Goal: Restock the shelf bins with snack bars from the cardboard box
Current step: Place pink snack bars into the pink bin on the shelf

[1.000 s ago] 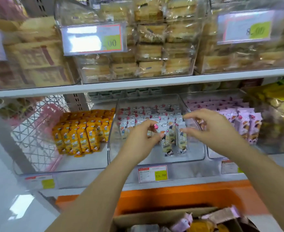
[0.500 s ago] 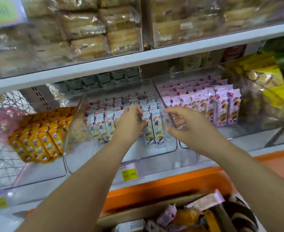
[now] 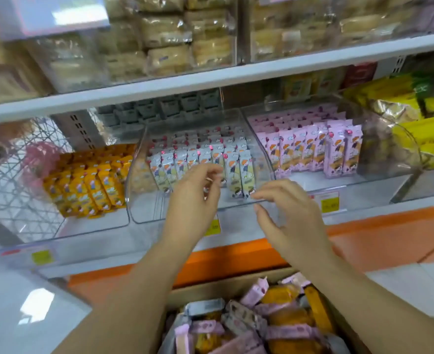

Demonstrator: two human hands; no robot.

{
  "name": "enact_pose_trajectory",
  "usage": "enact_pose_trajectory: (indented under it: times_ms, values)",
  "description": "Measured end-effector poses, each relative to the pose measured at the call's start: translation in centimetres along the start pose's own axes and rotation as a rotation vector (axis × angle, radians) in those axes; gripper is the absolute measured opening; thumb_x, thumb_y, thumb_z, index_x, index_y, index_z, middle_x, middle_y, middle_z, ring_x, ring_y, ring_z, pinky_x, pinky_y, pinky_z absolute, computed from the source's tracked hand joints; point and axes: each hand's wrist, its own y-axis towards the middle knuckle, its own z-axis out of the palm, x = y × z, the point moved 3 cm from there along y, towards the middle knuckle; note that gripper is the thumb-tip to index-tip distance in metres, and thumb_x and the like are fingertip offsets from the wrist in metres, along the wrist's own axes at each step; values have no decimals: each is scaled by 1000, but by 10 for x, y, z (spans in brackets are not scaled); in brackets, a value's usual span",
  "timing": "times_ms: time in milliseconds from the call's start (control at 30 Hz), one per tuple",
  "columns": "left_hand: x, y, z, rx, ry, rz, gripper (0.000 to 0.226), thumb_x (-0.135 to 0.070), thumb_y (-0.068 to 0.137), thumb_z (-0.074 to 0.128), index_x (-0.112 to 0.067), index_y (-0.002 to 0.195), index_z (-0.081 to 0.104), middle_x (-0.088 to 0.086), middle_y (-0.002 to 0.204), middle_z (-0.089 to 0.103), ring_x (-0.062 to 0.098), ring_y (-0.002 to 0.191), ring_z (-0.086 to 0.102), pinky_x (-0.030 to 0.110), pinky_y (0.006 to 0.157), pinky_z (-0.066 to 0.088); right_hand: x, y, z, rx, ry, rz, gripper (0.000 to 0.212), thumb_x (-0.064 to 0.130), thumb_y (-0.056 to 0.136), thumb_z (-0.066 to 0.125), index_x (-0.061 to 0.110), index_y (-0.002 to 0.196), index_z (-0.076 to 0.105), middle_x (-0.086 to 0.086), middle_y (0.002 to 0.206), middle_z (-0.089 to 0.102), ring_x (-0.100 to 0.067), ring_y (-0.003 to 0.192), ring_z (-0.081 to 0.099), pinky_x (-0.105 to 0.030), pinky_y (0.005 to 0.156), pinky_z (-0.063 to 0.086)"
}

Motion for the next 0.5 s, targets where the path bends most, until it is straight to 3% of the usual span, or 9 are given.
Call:
enact_pose_trajectory:
  times_ms: [67, 133, 200, 267, 333, 400, 500]
  values:
    - [-1, -37, -4, -66, -27, 75, 16, -9, 95, 54, -15, 107, 63, -9, 96, 56, -7, 81, 54, 6, 66, 41, 4, -37, 10, 48, 48, 54, 18, 22, 86, 52, 14, 91, 67, 4, 93, 59, -9, 89, 55, -16, 80, 41]
    - [14, -72, -3, -87, -13, 71, 15, -12, 93, 53, -16, 101, 64, -7, 95, 58, -2, 79, 55, 16, 68, 46, 1, -79, 22, 117, 59, 140, 16, 24, 86, 54, 17, 92, 67, 11, 92, 55, -6, 86, 54, -14, 79, 42]
    - [40, -107, -1, -112, -21, -42, 15, -15, 91, 52, -20, 97, 65, -8, 95, 61, 3, 80, 57, 29, 70, 49, -7, -120, 32, 239, 24, 236, 13, 21, 87, 58, 20, 96, 67, 11, 94, 56, -10, 85, 57, -22, 77, 47]
    - [65, -141, 1, -81, -25, -177, 16, -11, 92, 55, -23, 97, 63, -7, 95, 65, 8, 83, 61, 33, 73, 51, -17, -153, 39, 391, -50, 353, 17, 16, 87, 63, 20, 103, 66, 3, 101, 60, -20, 91, 60, -30, 77, 48]
    - [88, -171, 8, 63, 31, -283, 17, -9, 93, 56, -21, 102, 64, -2, 101, 66, 14, 90, 63, 33, 77, 51, -25, -173, 44, 531, -120, 454, 26, 14, 87, 65, 17, 113, 64, -5, 115, 59, -28, 106, 58, -35, 86, 47]
    - [106, -198, 17, 252, 116, -392, 21, -13, 95, 53, -20, 111, 63, 0, 114, 63, 14, 95, 61, 25, 76, 44, -33, -182, 45, 595, -217, 503, 35, 15, 87, 65, 15, 121, 60, -10, 126, 52, -31, 117, 51, -40, 97, 44]
    - [125, -229, 22, 430, 185, -508, 28, -18, 97, 51, -21, 124, 57, 1, 129, 49, 13, 84, 58, 25, 72, 39, -49, -186, 44, 626, -367, 572, 51, 16, 86, 66, 13, 135, 50, -17, 142, 37, -37, 129, 37, -44, 106, 32]
